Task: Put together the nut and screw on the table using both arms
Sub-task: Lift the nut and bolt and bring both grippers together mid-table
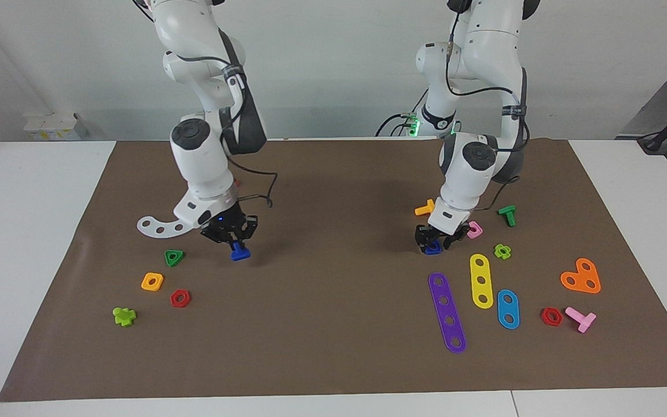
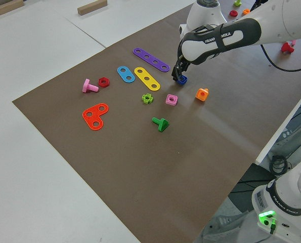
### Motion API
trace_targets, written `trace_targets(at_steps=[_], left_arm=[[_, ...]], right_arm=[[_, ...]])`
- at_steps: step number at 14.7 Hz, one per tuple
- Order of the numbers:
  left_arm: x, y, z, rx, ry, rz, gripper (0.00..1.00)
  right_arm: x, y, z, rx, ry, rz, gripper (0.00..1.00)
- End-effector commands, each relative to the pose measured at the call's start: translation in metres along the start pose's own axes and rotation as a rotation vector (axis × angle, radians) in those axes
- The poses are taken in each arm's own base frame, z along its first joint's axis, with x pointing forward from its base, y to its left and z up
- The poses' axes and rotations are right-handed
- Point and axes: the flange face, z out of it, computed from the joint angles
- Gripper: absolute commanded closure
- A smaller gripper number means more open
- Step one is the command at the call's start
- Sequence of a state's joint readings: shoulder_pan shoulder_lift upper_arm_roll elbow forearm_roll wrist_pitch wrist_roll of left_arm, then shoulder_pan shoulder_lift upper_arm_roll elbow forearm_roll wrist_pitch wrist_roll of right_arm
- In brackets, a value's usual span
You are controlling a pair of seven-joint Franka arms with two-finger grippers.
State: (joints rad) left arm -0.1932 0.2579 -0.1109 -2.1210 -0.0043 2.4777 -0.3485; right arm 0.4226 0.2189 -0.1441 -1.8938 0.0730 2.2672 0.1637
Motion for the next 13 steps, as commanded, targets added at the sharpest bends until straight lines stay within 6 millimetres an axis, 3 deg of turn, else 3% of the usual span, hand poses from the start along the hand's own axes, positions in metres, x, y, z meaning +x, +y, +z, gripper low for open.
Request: trace_targets(at_steps=[1, 3, 5, 8, 10, 12, 13], left_arm=[[-0.006, 0.000, 0.004, 0.011, -0.013, 0.031, 0.38], [-0.007, -0.001, 0.004, 0.014, -0.022, 0.032, 0.43], [-0.008, -0.001, 0.004, 0.017, -0.032, 0.051, 0.47], [-0.010, -0.003, 0.005, 0.024, -0.051, 0.092, 0.59], [-0.008, -0.003, 0.003, 0.024, -0.051, 0.093, 0.72], [-0.003, -0.001, -0.002, 0.026, -0.057, 0.093, 0.84], [0.003, 0.000, -0.009, 0.025, -0.054, 0.092, 0.86]], right_arm=[[0.019, -0.062, -0.005, 0.027, 0.025, 0.063, 1.00], [0.023, -0.103, 0.000, 0.037, 0.041, 0.107, 1.00], [0.026, -0.128, 0.009, 0.045, 0.056, 0.125, 1.00], [0.019, -0.200, 0.060, 0.024, 0.034, 0.133, 1.00], [0.021, -0.218, 0.086, 0.025, 0.047, 0.153, 1.00], [0.021, -0.221, 0.090, 0.048, 0.078, 0.154, 1.00], [0.014, -0.233, 0.094, 0.050, 0.072, 0.138, 1.00]])
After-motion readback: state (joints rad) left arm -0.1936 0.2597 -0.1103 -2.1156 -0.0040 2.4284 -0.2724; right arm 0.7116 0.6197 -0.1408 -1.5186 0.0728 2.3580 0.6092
